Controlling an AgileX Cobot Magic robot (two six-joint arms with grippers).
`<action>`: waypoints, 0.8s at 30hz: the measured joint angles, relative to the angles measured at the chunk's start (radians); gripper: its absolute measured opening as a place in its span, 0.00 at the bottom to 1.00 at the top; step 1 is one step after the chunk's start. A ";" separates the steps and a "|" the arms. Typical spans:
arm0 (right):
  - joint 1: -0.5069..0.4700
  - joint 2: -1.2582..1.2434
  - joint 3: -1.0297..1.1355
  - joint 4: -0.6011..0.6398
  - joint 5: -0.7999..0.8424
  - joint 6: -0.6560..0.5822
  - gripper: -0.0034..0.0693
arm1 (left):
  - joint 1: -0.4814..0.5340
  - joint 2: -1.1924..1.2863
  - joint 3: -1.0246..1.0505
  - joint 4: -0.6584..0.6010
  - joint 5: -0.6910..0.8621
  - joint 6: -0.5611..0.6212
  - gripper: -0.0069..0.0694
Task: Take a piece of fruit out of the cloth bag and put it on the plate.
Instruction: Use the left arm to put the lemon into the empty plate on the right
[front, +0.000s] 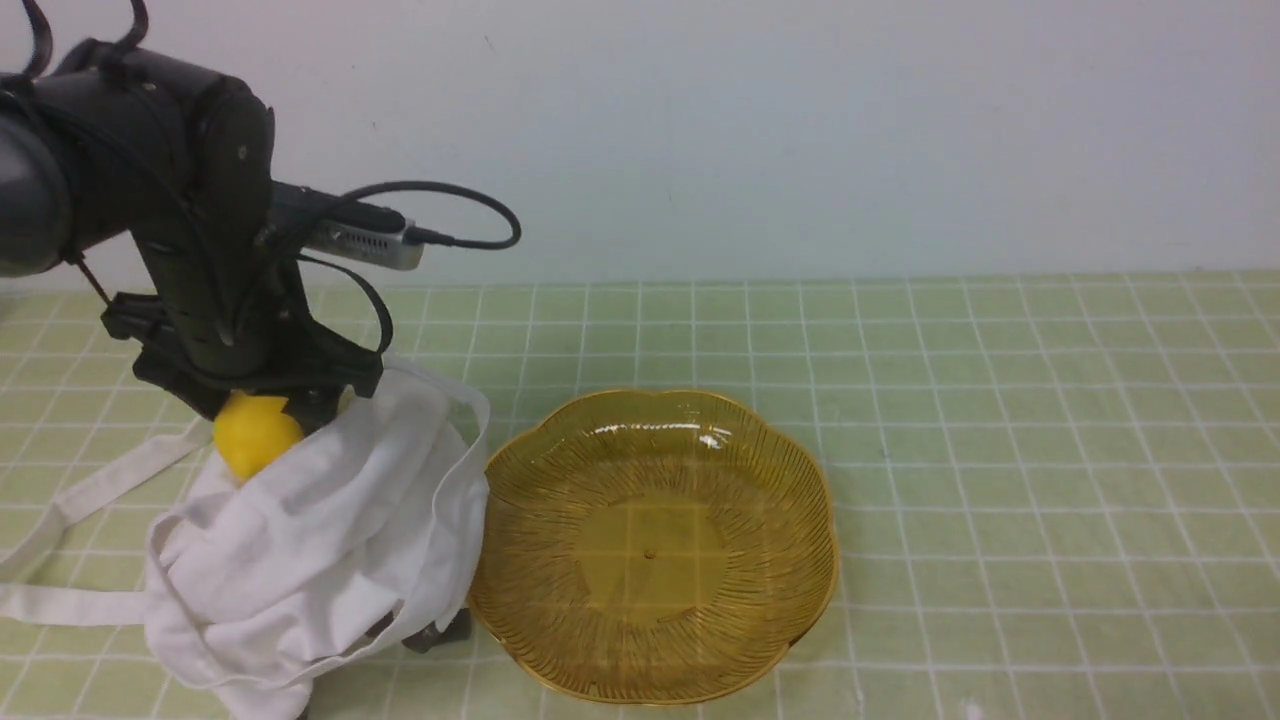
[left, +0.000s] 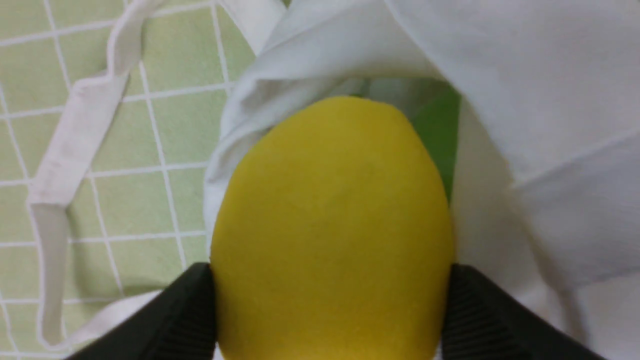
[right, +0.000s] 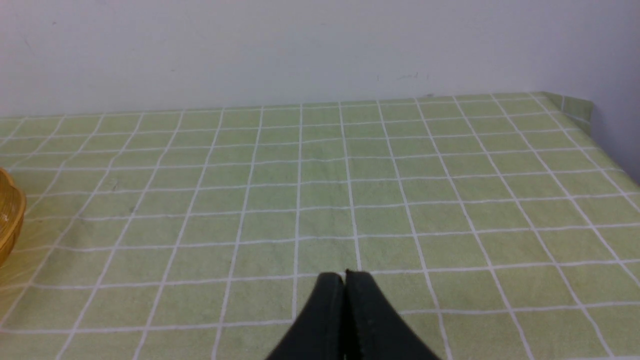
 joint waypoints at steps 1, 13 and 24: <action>0.000 0.000 0.000 0.000 0.000 0.000 0.03 | 0.000 -0.017 -0.003 0.001 -0.001 0.000 0.77; 0.000 0.000 0.000 0.000 0.000 0.000 0.03 | 0.000 -0.039 -0.009 0.015 -0.058 -0.076 0.77; 0.000 0.000 0.000 0.000 0.001 0.000 0.03 | 0.000 0.035 0.173 -0.067 -0.194 -0.129 0.77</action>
